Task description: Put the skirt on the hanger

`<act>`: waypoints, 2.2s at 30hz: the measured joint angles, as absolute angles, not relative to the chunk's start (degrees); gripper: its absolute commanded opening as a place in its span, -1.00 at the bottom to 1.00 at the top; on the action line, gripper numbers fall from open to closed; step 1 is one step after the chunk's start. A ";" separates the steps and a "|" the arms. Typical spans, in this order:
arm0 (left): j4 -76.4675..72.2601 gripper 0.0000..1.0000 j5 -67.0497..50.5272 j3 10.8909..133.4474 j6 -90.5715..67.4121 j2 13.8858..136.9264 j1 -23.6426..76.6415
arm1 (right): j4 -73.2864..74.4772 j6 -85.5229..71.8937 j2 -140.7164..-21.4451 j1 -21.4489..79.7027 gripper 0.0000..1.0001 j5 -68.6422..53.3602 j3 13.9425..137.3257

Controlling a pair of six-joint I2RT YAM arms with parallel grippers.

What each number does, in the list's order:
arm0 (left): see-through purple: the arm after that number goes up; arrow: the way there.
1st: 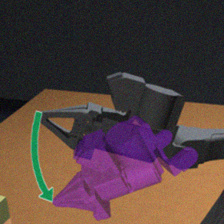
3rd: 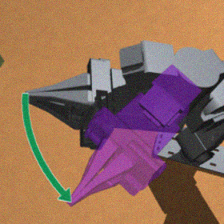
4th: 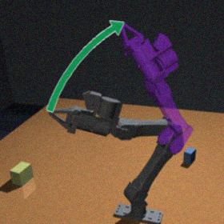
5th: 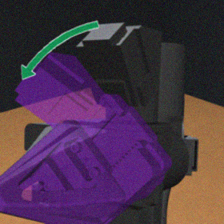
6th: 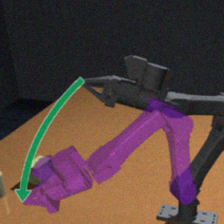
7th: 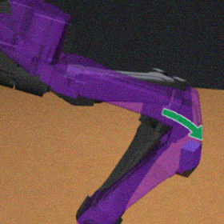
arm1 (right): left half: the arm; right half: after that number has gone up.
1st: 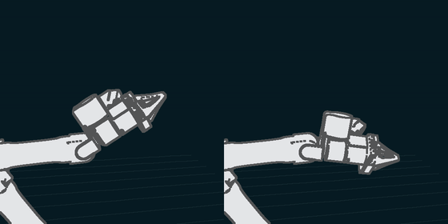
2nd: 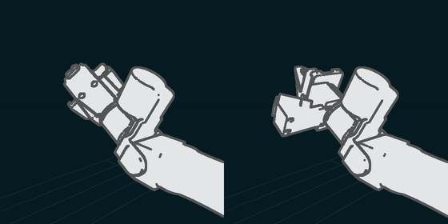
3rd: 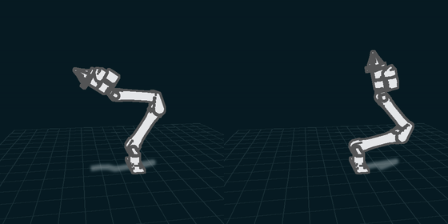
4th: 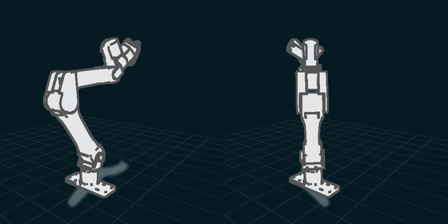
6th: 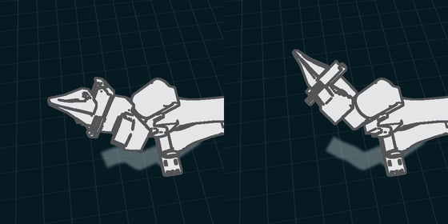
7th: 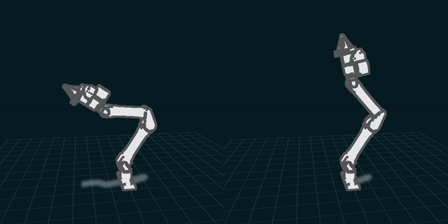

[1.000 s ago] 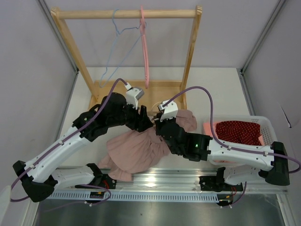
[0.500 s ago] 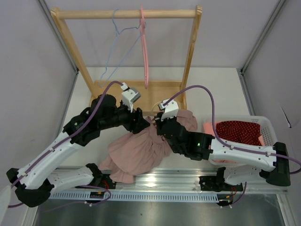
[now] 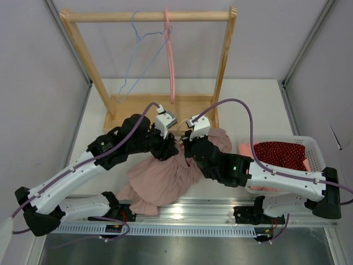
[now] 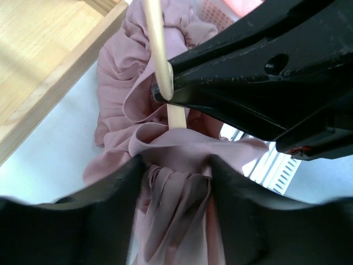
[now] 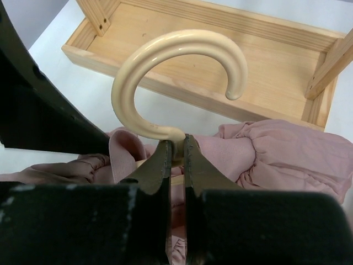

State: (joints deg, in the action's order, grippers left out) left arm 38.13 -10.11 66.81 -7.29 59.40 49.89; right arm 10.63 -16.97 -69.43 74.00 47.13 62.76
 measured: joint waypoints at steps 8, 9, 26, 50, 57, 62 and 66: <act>37.95 -1.00 -6.46 65.60 -7.31 59.18 51.66 | 12.40 -17.93 -69.41 73.56 -0.44 46.57 63.31; 37.95 -1.00 -6.09 65.45 -7.46 58.87 51.83 | 12.38 -18.41 -69.41 73.38 -0.24 45.93 63.37; 43.09 -1.00 -0.08 63.48 -9.06 50.94 51.75 | 15.79 -25.34 -58.70 61.78 0.18 36.18 60.93; 47.77 -1.00 3.38 63.51 -11.64 46.37 51.72 | 16.05 -28.62 -65.12 56.10 -0.36 21.82 58.39; 54.50 -1.00 13.72 64.27 -17.54 46.04 49.58 | 16.45 -27.81 -66.11 54.41 -0.05 21.21 60.34; 56.93 -1.00 19.22 64.27 -21.23 44.36 45.84 | 16.40 -27.16 -66.11 52.31 -0.05 20.18 62.72; 58.35 -1.00 22.31 64.27 -23.70 42.54 42.11 | 16.40 -26.89 -66.11 50.57 -0.06 18.92 63.53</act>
State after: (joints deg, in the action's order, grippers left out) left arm 58.35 22.31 64.27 -23.70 42.54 42.11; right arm 16.40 -26.89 -66.11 50.57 18.92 63.53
